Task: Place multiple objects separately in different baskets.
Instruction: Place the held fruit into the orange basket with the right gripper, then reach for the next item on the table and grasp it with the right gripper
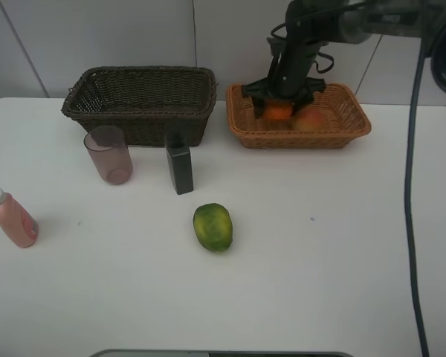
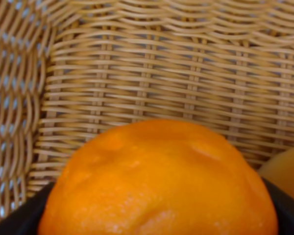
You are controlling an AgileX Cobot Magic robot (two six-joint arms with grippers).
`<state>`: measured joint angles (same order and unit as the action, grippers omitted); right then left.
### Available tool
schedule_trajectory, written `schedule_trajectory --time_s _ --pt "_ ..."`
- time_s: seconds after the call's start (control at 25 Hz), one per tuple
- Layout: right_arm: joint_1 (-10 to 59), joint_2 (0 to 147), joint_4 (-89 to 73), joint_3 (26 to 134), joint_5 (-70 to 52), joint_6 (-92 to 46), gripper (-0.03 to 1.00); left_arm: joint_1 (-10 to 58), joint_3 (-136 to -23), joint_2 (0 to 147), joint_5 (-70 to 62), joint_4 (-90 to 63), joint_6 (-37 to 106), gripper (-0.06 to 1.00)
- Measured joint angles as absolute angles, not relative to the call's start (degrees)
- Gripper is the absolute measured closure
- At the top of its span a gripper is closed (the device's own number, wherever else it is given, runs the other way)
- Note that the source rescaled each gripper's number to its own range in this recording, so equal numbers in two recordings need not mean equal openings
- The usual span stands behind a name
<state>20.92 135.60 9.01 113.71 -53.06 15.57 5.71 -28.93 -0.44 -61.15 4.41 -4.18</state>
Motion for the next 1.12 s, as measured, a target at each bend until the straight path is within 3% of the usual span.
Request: schedule_trajectory --time_s 0.44,0.48,0.6,0.68,1.12 --pt "20.9 136.1 9.8 113.7 -50.8 15.6 0.60 5.7 -28.9 -0.4 -61.1 4.5 -4.2 0.01" --pt "20.9 136.1 9.9 113.7 -50.8 15.6 0.53 5.7 -28.9 -0.4 -61.1 4.5 -4.2 0.01" --pt "20.9 136.1 10.0 113.7 -50.5 15.6 0.19 5.7 -28.9 -0.4 -61.1 4.5 -4.2 0.01" --pt "20.9 136.1 10.0 113.7 -50.5 15.6 0.08 5.7 -28.9 -0.4 -61.1 4.5 -4.2 0.01" --pt "21.3 132.3 10.1 113.7 -54.9 15.6 0.01 5.7 -28.9 -0.4 -61.1 4.5 -4.2 0.01"
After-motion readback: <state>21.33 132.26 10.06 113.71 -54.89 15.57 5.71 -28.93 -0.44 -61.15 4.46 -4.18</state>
